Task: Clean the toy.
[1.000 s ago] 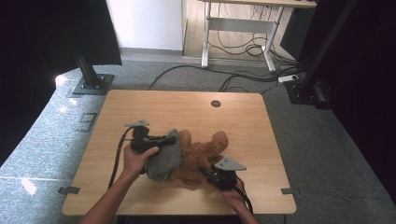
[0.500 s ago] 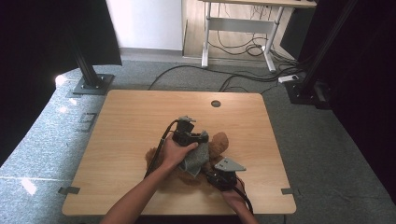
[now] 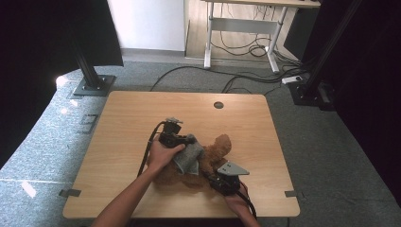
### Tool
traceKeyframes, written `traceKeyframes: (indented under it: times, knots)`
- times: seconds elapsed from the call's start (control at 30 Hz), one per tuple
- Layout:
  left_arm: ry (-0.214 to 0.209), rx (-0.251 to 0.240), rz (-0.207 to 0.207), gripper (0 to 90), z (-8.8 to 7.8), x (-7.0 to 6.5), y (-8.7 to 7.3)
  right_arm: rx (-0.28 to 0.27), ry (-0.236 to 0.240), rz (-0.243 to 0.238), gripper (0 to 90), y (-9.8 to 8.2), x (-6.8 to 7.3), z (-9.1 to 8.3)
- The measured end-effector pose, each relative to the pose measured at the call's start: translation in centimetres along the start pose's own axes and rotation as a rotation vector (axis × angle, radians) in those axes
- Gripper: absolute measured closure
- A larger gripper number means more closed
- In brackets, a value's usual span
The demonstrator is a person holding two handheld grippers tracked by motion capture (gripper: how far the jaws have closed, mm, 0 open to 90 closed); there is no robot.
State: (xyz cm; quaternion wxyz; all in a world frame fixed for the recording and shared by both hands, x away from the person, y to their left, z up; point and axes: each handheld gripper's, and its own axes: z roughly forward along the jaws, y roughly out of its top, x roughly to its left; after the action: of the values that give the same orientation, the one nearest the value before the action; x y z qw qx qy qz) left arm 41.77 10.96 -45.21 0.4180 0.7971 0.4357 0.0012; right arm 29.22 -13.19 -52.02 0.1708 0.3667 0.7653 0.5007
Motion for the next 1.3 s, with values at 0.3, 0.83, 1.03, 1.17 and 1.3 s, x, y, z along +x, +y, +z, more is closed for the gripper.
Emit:
traceKeyframes:
  times: [0.3, 0.83, 1.03, 1.17, 1.3]
  knots:
    - [-0.088, -0.122, -0.112, 75.7, -4.8, 3.6, -4.2, 0.001, 0.015, 0.022, 70.8, -0.3, 0.0, -0.4]
    - [-0.142, -0.176, -0.077, 76.5, -5.8, 2.1, -8.4, -0.039, 0.15, 0.193, 42.6, 0.0, -1.0, -3.3]
    - [-0.143, -0.182, -0.063, 76.6, -5.9, 2.0, -8.8, 0.018, 0.125, 0.144, 29.9, 1.0, -0.8, -2.4]
    - [-0.141, -0.18, -0.066, 76.7, -5.9, 2.0, -8.8, 0.09, 0.098, 0.065, 26.1, 1.4, 0.1, -0.9]
    - [-0.144, -0.187, -0.066, 76.7, -5.8, 2.1, -9.0, 0.109, 0.076, 0.027, 35.6, 1.3, 0.3, -0.2]
